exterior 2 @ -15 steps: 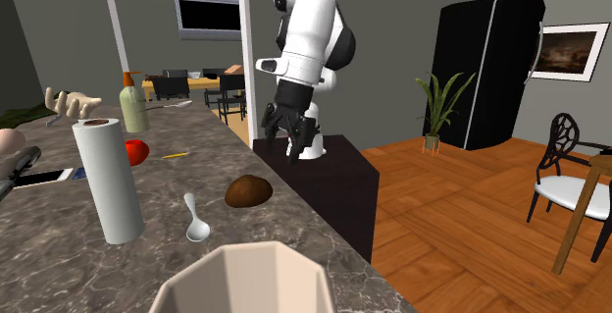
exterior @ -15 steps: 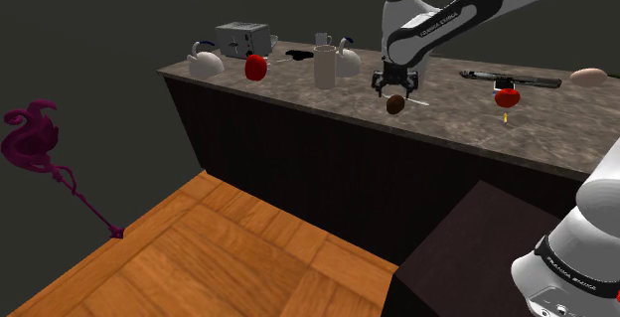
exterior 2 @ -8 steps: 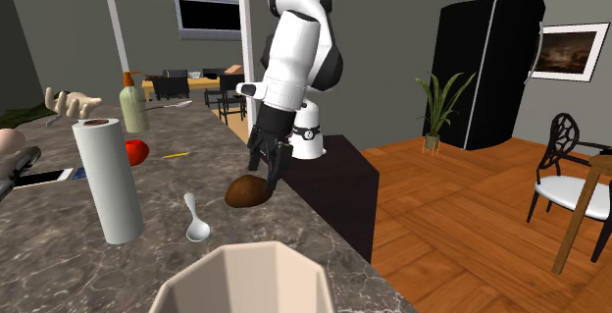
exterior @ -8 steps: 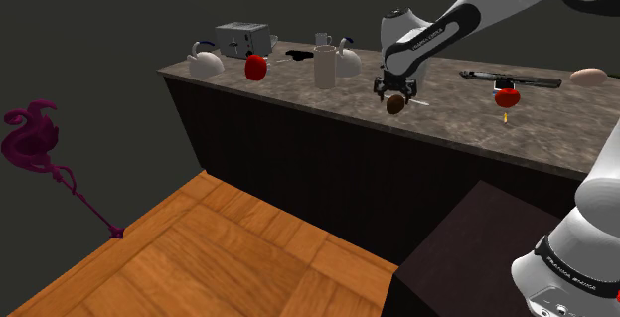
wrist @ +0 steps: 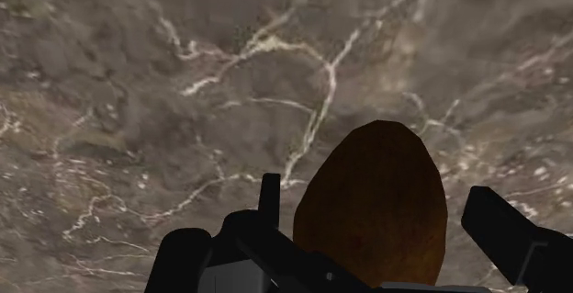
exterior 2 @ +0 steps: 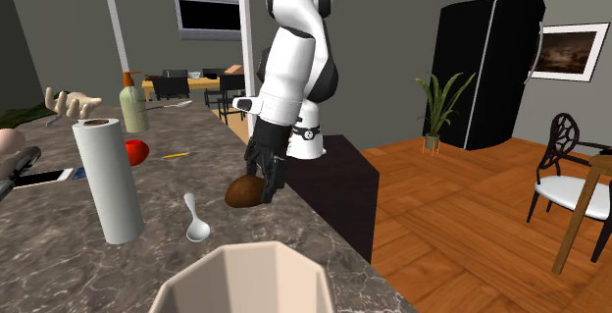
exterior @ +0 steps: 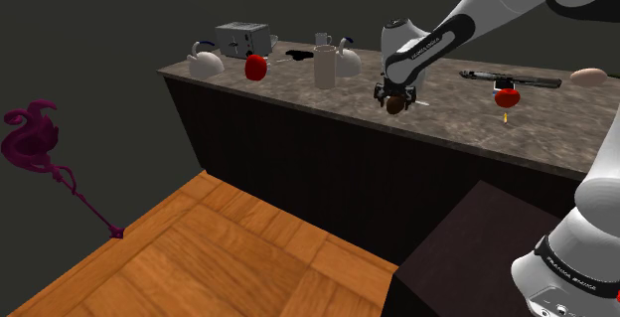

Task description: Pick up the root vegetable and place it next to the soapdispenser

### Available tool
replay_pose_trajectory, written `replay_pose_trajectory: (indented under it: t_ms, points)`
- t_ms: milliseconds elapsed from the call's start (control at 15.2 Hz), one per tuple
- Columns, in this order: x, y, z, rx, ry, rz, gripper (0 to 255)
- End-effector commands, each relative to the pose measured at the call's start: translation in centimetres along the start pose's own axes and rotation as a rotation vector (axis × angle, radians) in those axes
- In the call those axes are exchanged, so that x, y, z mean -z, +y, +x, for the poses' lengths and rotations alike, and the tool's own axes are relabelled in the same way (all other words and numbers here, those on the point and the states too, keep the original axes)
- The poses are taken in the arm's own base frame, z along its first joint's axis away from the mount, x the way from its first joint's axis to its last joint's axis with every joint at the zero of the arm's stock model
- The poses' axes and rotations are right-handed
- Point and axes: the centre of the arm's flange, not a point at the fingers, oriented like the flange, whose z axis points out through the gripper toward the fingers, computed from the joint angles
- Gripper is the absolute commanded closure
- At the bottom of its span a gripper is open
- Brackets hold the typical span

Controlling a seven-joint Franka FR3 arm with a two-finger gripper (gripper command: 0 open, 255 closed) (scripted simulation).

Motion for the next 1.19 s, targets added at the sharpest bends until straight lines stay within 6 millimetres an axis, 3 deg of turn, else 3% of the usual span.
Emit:
replay_pose_trajectory:
  t_ms: [0,198,264,858,1122]
  points:
    - [0.0,0.0,0.0,0.000,0.000,0.000,0]
    - [0.0,0.0,0.0,0.000,0.000,0.000,0]
    - [0.0,0.0,0.0,0.000,0.000,0.000,255]
    - [0.0,0.0,0.0,0.000,0.000,0.000,255]
    - [2.0,0.1,0.6,0.000,0.000,0.000,255]
